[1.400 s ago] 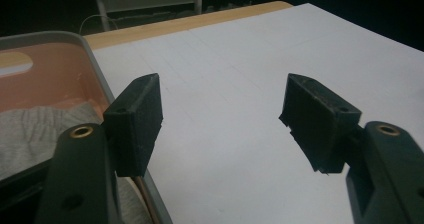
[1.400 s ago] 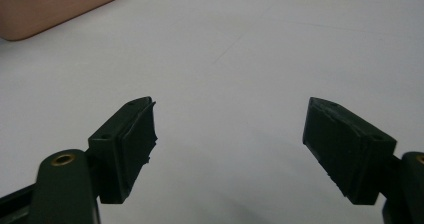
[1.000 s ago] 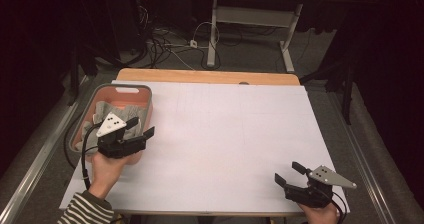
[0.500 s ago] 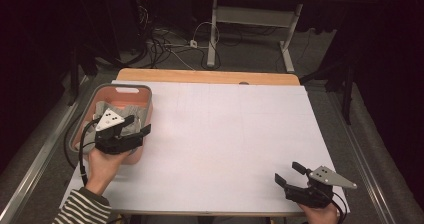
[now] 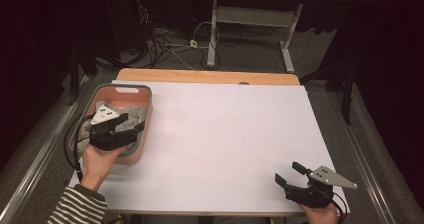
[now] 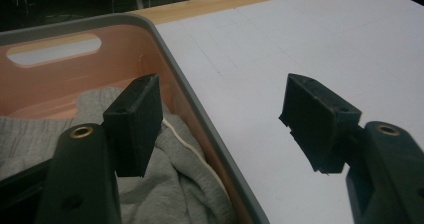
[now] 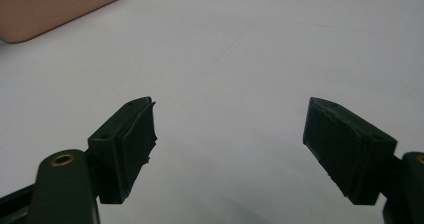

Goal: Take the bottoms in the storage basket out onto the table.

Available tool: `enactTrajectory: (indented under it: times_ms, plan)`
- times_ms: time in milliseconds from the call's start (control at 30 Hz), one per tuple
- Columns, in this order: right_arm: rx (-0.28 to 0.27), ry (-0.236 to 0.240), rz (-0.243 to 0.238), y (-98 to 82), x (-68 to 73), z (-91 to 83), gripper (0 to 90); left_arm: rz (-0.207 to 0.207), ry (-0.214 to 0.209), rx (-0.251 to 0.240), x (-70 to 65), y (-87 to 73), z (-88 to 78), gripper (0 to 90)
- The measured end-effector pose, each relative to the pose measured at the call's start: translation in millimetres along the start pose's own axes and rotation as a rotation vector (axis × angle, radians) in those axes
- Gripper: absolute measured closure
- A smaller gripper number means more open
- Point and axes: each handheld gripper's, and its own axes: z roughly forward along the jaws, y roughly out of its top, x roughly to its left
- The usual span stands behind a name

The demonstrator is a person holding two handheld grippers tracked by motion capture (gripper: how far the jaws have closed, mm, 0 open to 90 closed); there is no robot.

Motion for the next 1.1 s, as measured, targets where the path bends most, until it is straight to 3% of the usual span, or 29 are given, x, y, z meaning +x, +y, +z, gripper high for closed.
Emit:
enactTrajectory:
  times_ms: [667, 933, 1100]
  plan:
    - [-0.005, 0.000, 0.009, 0.1, -0.6, -1.3, 20.8, -0.015, 0.043, 0.074, 17.9, 2.0, 3.8, 30.3]
    - [-0.006, 0.001, 0.007, 0.1, -0.4, -1.5, 20.7, -0.040, 0.047, 0.099, 29.3, 4.1, 3.8, 28.9]
    - [-0.005, 0.003, 0.008, 0.2, -0.5, -1.4, 20.7, -0.050, 0.067, 0.143, 37.1, 5.8, 3.1, 26.8]
